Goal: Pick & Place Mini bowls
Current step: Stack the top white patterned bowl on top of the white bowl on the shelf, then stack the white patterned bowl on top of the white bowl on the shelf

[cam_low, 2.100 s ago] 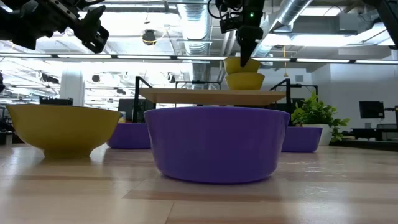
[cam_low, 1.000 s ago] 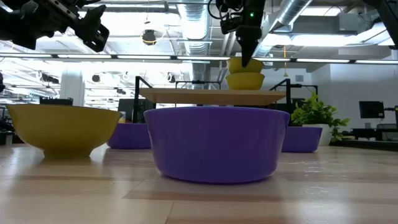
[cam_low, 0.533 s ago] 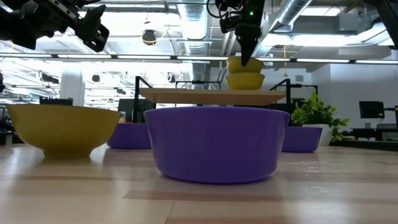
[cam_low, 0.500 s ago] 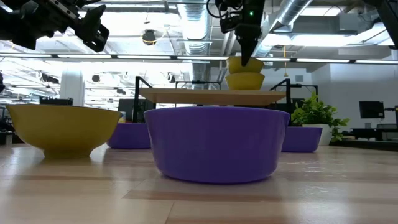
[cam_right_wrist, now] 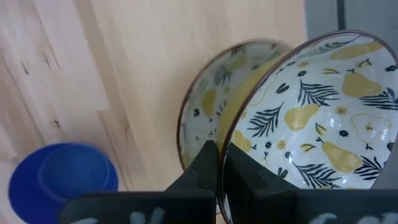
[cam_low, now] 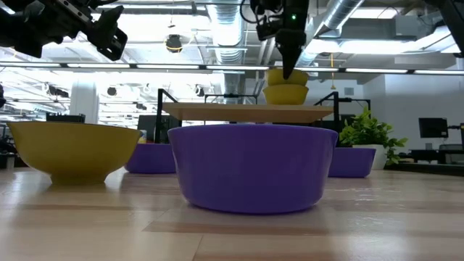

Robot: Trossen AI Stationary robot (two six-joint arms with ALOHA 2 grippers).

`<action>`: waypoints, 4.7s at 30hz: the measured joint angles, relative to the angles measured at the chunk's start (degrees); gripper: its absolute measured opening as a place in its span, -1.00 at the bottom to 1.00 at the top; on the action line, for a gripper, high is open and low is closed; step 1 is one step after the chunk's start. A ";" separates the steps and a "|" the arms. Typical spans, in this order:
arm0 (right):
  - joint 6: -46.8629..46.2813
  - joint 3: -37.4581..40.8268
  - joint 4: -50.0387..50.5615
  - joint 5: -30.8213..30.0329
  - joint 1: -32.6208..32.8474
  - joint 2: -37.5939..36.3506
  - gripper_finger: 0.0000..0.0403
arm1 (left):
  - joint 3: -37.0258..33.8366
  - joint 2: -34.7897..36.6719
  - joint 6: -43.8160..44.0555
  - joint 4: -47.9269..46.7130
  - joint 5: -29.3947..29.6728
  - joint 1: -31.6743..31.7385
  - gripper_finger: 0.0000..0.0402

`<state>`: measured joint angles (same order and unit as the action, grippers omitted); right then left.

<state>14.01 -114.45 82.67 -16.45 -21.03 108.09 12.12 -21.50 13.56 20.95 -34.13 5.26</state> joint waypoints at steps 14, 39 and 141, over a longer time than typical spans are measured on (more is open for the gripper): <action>-0.04 3.19 -2.58 -0.31 0.41 0.02 -1.00 | 0.00 0.00 0.00 0.00 0.00 -0.01 0.26; 0.01 3.21 -2.99 1.49 0.75 0.02 -0.87 | 0.00 0.00 -0.02 0.00 0.00 -0.01 0.26; 0.31 -3.39 -31.85 12.03 33.41 2.92 -0.41 | 0.00 0.09 0.42 -0.37 -9.31 -0.02 0.26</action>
<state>14.32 -117.84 50.82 -4.43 12.38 111.01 12.12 -21.40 13.98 20.58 -43.44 5.23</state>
